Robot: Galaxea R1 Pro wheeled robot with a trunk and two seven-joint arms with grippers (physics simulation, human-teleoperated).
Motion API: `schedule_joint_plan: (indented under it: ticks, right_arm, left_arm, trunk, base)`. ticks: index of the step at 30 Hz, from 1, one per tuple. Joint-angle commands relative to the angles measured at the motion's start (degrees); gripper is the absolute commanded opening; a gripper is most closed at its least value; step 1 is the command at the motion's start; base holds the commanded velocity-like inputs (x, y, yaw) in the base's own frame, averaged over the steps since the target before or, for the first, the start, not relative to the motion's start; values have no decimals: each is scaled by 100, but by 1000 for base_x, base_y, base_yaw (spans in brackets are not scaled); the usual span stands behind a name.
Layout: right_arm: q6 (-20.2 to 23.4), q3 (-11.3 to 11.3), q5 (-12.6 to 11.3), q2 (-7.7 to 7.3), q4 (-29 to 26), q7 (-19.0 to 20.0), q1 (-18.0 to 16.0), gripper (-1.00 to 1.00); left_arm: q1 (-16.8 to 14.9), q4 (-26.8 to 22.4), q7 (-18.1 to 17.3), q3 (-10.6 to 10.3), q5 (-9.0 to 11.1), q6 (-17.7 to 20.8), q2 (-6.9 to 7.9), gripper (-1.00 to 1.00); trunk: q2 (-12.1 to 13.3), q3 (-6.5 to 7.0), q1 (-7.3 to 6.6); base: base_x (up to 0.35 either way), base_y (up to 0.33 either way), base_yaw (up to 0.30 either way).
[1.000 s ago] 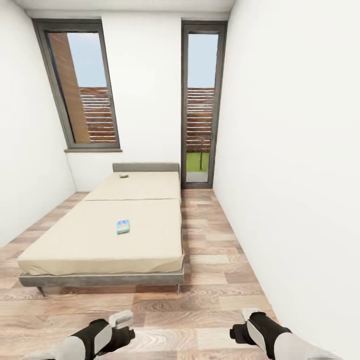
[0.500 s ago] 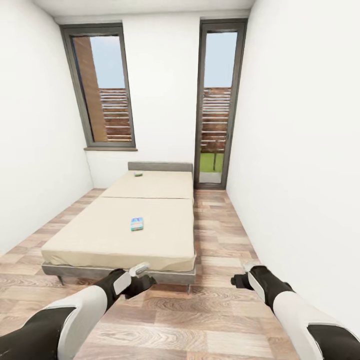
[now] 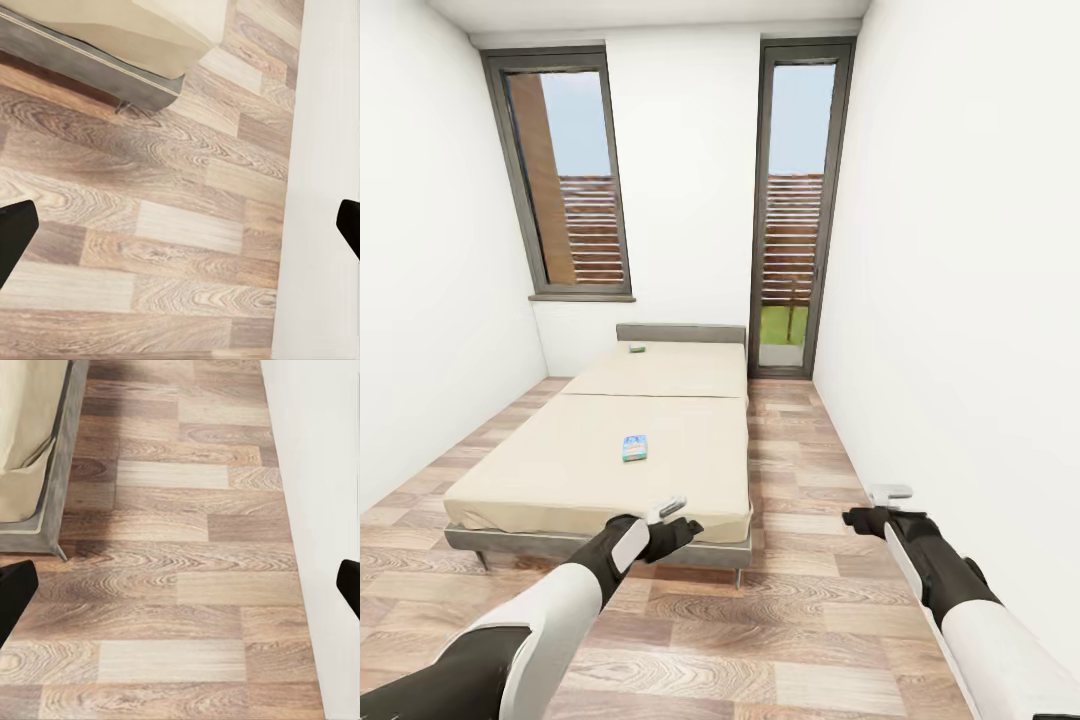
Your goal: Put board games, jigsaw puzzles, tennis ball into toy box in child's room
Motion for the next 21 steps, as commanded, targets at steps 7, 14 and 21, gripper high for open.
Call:
schedule_joint_plan:
  ticks: [7,14,21]
  right_arm:
    - [533,-16,8,-61,-1865,363,933,100]
    - [1030,-14,-2,-61,-2564,457,1238,100]
    - [1222,-28,-37,-58,-2729,484,1300,100]
  left_arm:
    - [770,-1371,-13,-68,25,233,-90,100]
    - [1788,-3426,70,-422,266,676,-89,100]
    - [2237,-4276,413,-509,750,821,-43,100]
  trunk:
    - [-3,-6,0]
    - [-3,-6,0]
    - [-3,-6,0]
  base:
    - [0,0,2]
    - [0,0,0]
    - [0,0,0]
